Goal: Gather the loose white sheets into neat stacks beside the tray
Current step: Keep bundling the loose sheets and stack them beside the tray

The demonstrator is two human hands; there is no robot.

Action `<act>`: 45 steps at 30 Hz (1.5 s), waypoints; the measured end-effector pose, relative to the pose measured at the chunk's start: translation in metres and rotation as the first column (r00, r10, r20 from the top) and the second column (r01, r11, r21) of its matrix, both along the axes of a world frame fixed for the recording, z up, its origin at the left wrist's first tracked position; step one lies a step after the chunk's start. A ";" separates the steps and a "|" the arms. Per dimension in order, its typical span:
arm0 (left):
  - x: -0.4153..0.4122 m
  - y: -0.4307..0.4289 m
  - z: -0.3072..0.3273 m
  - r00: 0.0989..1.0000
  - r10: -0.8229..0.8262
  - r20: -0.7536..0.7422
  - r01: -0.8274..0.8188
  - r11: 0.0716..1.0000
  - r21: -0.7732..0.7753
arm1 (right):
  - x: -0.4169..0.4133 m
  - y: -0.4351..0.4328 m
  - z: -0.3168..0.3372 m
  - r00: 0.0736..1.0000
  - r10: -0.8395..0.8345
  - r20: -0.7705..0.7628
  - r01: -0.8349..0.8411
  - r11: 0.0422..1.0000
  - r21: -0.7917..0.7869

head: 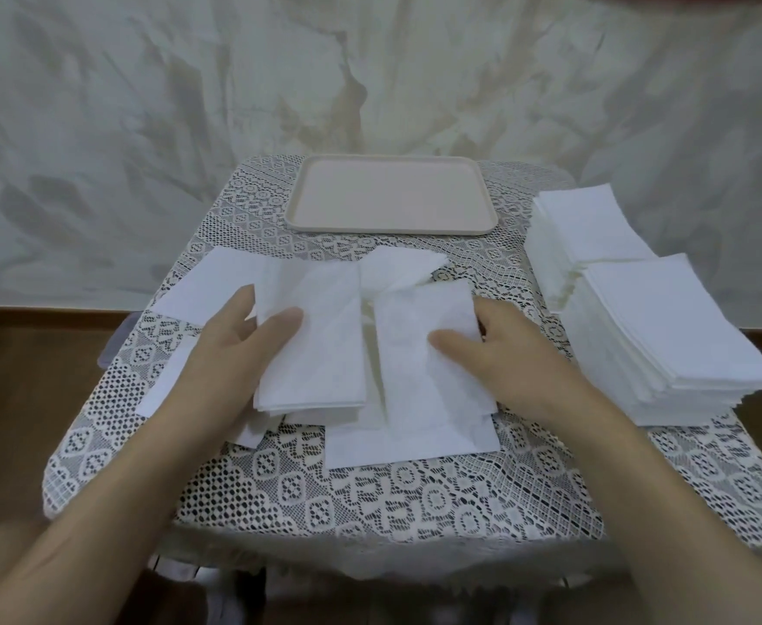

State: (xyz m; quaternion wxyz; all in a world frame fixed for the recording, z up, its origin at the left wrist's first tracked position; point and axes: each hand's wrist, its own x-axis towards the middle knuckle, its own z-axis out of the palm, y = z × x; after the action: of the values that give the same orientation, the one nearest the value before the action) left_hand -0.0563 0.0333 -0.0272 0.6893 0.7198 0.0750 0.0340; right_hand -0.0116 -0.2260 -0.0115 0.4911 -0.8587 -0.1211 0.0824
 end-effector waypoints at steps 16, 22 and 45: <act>-0.004 -0.009 0.006 0.997 -0.050 0.052 0.057 0.991 -0.125 | -0.001 0.013 0.011 0.990 -0.030 -0.136 0.112 0.754 0.647; -0.004 -0.028 0.004 0.995 -0.101 0.011 0.101 0.964 -0.245 | -0.009 0.042 0.001 0.993 -0.097 -0.069 0.119 0.869 0.481; -0.002 -0.028 0.000 0.988 -0.152 -0.026 0.141 0.958 -0.249 | -0.012 0.031 0.003 0.986 -0.152 -0.071 0.167 0.907 0.386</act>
State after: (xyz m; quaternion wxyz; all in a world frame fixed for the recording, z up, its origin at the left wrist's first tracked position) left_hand -0.0587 0.0054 -0.0269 0.7720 0.6328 0.0408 -0.0430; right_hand -0.0233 -0.1949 -0.0080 0.6598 -0.7487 -0.0547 0.0332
